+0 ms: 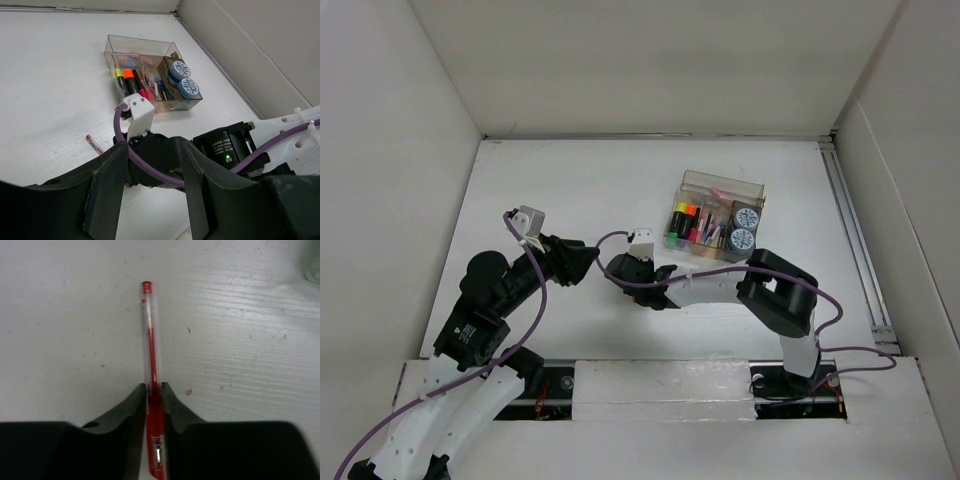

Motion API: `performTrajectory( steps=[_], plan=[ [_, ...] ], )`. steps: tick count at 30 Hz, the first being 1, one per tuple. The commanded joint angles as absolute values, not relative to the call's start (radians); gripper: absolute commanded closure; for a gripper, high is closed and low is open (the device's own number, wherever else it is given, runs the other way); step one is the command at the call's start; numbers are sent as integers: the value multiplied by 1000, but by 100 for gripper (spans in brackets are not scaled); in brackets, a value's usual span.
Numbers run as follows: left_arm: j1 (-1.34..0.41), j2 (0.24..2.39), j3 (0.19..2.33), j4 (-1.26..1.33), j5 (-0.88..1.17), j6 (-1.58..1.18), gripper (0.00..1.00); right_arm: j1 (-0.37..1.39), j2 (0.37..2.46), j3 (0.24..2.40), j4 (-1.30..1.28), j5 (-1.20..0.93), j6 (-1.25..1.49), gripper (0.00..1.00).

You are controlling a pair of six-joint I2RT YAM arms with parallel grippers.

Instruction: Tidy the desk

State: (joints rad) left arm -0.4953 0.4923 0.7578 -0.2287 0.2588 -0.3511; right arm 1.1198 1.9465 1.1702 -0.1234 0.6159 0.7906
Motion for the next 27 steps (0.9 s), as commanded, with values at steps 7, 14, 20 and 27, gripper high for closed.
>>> performTrajectory(
  steps=[7, 14, 20, 27],
  plan=[
    [-492, 483, 772, -186, 267, -342, 57, 1137, 1968, 1184, -209, 632, 818, 100],
    [-492, 476, 770, -189, 265, -342, 57, 1037, 1657, 1010, -39, 598, 882, 100],
    [-492, 477, 772, -186, 267, -342, 57, 774, 1436, 812, 139, 448, 937, 100],
    [-492, 486, 772, -187, 270, -342, 57, 488, 1410, 765, 270, 233, 974, 100]
  ],
)
